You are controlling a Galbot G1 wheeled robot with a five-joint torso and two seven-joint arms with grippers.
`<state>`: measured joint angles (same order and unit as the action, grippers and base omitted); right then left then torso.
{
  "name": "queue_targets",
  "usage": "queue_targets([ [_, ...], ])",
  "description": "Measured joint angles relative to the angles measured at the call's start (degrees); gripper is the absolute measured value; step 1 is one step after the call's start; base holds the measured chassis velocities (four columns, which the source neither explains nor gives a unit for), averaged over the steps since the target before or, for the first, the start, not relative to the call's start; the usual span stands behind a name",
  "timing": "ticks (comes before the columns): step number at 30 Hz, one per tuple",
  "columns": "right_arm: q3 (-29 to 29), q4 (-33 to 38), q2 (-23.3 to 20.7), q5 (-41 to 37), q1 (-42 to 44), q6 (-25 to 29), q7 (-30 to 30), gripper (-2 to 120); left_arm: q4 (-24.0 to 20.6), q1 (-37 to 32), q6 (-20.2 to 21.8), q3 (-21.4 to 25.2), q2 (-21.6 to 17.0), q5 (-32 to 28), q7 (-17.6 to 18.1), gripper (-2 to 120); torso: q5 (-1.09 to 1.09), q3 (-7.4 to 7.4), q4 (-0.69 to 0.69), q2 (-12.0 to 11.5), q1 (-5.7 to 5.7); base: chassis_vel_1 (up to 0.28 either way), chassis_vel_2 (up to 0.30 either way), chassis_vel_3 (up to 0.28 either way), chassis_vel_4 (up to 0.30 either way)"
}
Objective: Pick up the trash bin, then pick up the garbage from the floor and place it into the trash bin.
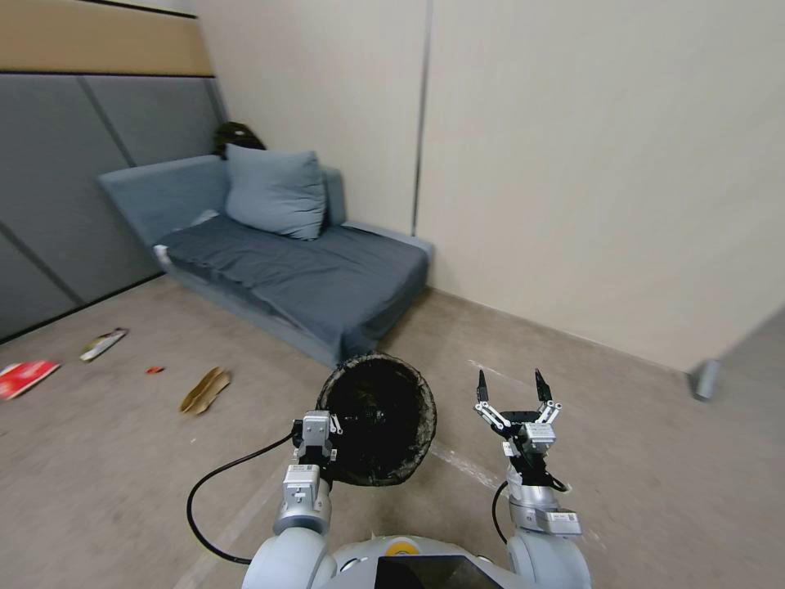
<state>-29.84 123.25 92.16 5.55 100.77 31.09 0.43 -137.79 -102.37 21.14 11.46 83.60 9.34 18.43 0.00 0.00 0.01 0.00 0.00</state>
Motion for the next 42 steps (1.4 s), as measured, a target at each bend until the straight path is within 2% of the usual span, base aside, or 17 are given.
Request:
queue_targets([
  [42,0.0,-0.7,0.0,0.9,-1.6,-1.0,-1.7,100,-0.6,-0.8,0.0,0.7,0.3,0.3,0.0,1,0.0,0.0,-0.01,0.0,0.0,0.119,0.126,0.126,0.123],
])
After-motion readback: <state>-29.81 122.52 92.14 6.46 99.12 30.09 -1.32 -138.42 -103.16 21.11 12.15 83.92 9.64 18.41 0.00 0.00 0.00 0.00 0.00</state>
